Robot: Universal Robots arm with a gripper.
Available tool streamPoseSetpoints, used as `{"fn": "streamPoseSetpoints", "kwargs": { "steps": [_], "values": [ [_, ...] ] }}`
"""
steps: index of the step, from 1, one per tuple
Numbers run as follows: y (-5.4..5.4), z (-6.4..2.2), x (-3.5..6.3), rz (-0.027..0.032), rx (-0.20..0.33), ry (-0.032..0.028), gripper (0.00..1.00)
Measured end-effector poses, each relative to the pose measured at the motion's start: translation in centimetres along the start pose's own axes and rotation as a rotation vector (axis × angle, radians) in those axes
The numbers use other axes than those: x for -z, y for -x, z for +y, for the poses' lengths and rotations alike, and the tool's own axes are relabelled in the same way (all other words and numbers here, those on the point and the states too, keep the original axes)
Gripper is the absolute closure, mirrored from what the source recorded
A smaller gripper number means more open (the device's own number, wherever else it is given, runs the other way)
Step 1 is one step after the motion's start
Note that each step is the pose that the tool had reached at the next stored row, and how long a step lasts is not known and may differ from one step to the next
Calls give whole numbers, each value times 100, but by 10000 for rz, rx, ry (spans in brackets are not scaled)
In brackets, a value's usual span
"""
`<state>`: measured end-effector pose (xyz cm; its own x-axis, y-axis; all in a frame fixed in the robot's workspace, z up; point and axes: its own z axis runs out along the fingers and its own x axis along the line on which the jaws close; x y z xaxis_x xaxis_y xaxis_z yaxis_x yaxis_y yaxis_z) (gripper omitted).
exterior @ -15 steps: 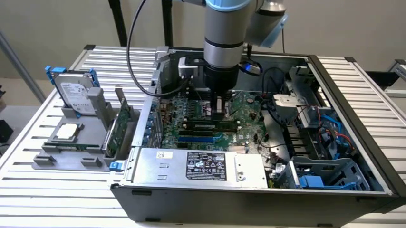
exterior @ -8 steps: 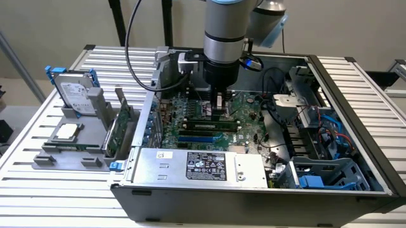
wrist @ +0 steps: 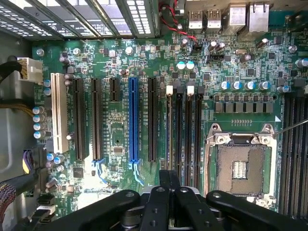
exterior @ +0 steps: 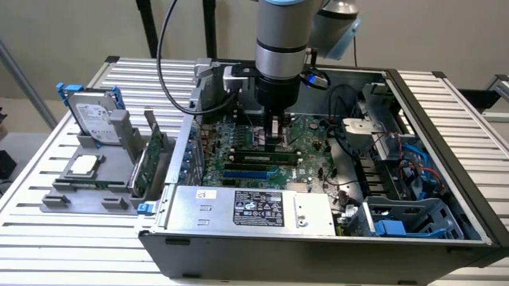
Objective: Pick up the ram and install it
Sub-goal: 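Press down the ram until it locks into place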
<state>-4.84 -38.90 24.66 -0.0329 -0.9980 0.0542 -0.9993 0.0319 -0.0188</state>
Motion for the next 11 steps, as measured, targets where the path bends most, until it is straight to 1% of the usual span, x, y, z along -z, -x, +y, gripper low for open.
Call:
{"fn": "streamPoseSetpoints", "kwargs": {
  "steps": [4, 6, 8, 11],
  "values": [
    [0, 0, -8, -1, 0, -1, 100],
    [2, 1, -24, 2, -5, 11, 100],
    [8, 2, -46, 2, -15, 45, 100],
    [19, -6, -79, 4, -19, 128, 100]
  ]
}}
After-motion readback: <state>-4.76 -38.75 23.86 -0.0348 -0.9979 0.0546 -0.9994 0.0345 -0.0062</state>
